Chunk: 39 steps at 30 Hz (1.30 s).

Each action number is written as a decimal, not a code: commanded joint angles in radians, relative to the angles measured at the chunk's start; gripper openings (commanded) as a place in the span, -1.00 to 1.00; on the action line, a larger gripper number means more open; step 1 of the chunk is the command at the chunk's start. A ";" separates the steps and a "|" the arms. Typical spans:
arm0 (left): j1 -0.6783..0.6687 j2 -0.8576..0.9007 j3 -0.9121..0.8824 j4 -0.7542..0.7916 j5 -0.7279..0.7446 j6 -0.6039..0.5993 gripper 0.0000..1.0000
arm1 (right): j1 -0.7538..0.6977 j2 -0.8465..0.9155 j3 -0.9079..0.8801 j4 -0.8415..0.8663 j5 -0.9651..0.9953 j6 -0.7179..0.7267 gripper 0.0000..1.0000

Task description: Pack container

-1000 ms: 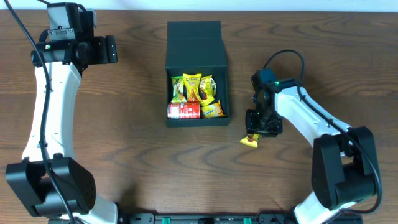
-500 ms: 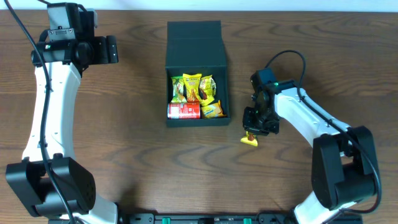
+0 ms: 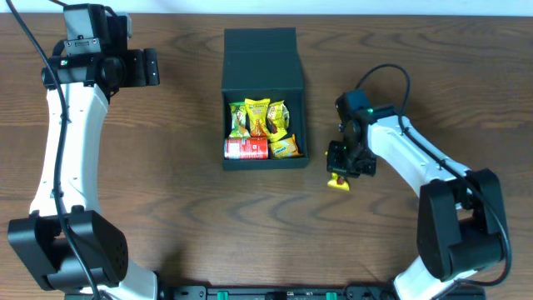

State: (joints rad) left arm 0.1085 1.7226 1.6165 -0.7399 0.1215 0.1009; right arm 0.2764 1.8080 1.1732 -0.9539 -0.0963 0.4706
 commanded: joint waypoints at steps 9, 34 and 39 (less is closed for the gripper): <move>0.003 0.011 0.008 -0.004 0.006 -0.011 0.91 | 0.080 -0.016 0.499 -0.017 0.044 -0.042 -0.97; 0.003 0.012 0.008 -0.003 0.006 -0.011 0.90 | 0.273 0.268 0.510 0.023 0.235 0.210 -0.97; 0.003 0.012 0.008 0.005 0.006 -0.011 0.91 | 0.275 0.302 0.510 0.032 0.270 0.230 -0.96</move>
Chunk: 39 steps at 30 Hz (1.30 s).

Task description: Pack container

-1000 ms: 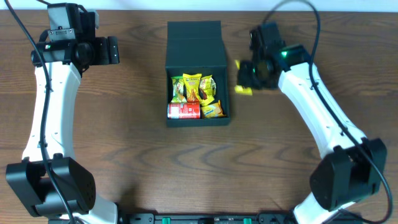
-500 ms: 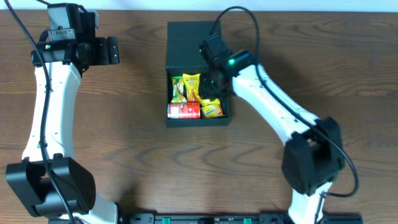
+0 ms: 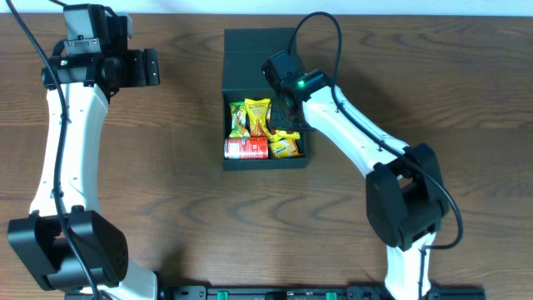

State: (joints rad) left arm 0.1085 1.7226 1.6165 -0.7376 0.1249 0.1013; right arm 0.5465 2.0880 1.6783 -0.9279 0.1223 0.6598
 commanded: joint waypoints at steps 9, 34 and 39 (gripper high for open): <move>0.003 0.012 0.008 0.004 0.003 -0.011 0.90 | 0.005 0.061 0.005 0.039 0.062 0.045 -0.96; 0.002 0.030 0.008 0.053 0.250 0.036 0.90 | -0.103 0.056 0.765 -0.307 0.056 -0.241 -0.51; 0.002 0.097 0.008 0.073 0.314 0.027 0.90 | -0.274 0.058 0.713 -0.293 -0.121 -0.275 -0.57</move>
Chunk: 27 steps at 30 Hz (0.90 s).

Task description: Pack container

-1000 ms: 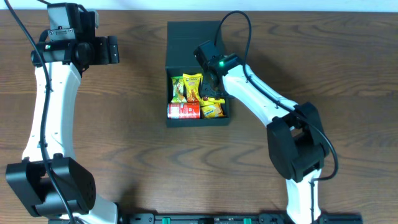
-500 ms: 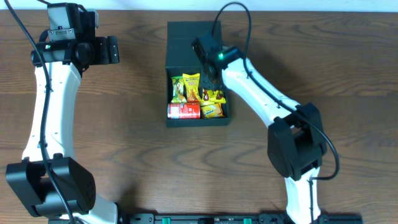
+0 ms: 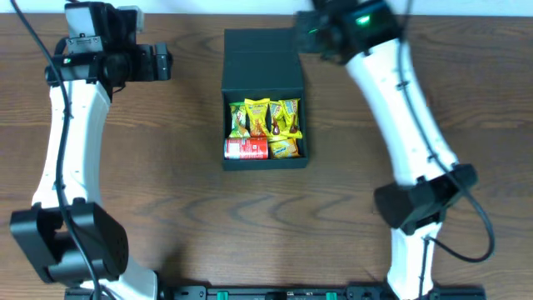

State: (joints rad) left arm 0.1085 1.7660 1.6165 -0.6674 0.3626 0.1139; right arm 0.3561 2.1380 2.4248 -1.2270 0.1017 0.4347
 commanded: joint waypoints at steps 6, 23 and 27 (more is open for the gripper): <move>0.001 0.222 0.008 0.078 0.288 -0.117 0.46 | -0.225 0.008 -0.236 0.182 -0.307 -0.059 -0.97; -0.092 0.406 0.039 0.440 0.248 -0.534 -0.89 | -0.294 0.241 -0.449 0.650 -0.774 0.101 -0.97; -0.111 0.408 0.045 0.435 0.157 -0.607 -0.88 | -0.310 0.307 -0.447 0.720 -0.855 0.178 -0.97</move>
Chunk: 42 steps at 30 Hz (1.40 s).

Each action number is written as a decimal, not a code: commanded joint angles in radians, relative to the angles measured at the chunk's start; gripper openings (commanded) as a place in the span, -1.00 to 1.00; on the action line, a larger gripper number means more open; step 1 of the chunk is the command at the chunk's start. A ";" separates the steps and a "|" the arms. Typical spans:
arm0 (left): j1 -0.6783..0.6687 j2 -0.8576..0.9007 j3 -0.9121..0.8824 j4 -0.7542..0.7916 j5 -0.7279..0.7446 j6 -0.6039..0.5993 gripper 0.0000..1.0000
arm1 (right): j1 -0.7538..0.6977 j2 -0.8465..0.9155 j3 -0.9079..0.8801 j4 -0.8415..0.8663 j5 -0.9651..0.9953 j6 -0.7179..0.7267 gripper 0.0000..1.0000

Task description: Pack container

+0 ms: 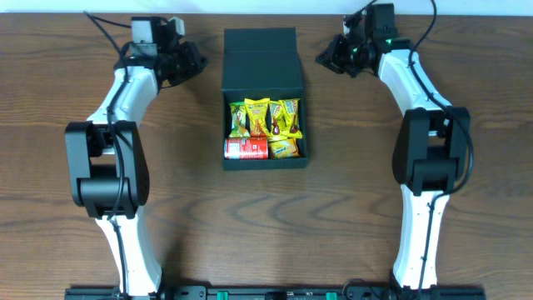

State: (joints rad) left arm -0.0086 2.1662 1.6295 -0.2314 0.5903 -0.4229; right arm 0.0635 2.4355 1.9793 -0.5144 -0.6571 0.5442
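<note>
A dark green box (226,125) stands open at the table's middle, its lid (260,58) folded back toward the far edge. Inside lie several yellow and green snack packets (268,117), a red can (246,149) on its side and one more yellow packet (286,148). My left gripper (190,62) hovers just left of the lid, open and empty. To the lid's right my right gripper (327,57) is also open, holding nothing.
Brown wooden table (166,217) all around the box. Both arms stretch along the far edge, the left arm (125,92) and the right arm (412,83) flanking the box. A dark rail runs along the near edge.
Both grippers have come in toward the folded-back lid, the left from the far left corner, the right down from above the lid's right corner. The box's contents are unchanged.
My right gripper was shut on a yellow packet on the table right of the box. Then it was over the box's right compartment. Then the packet lay inside and the arm was raised at the back. Now both grippers flank the lid.
</note>
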 commanded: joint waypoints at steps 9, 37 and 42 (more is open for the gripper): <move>-0.022 0.038 0.032 -0.063 -0.094 -0.101 -0.89 | -0.003 0.026 -0.002 -0.052 -0.095 0.027 -0.97; -0.064 0.155 0.032 -0.034 -0.001 -0.210 -0.88 | 0.072 0.106 -0.002 -0.077 -0.162 0.047 -0.97; -0.066 0.155 0.032 0.009 0.044 -0.213 -0.88 | 0.071 0.106 -0.002 -0.034 -0.174 0.047 -0.97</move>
State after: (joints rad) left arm -0.0692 2.3154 1.6352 -0.2291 0.6003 -0.6289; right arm 0.1295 2.5290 1.9751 -0.5583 -0.8024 0.5858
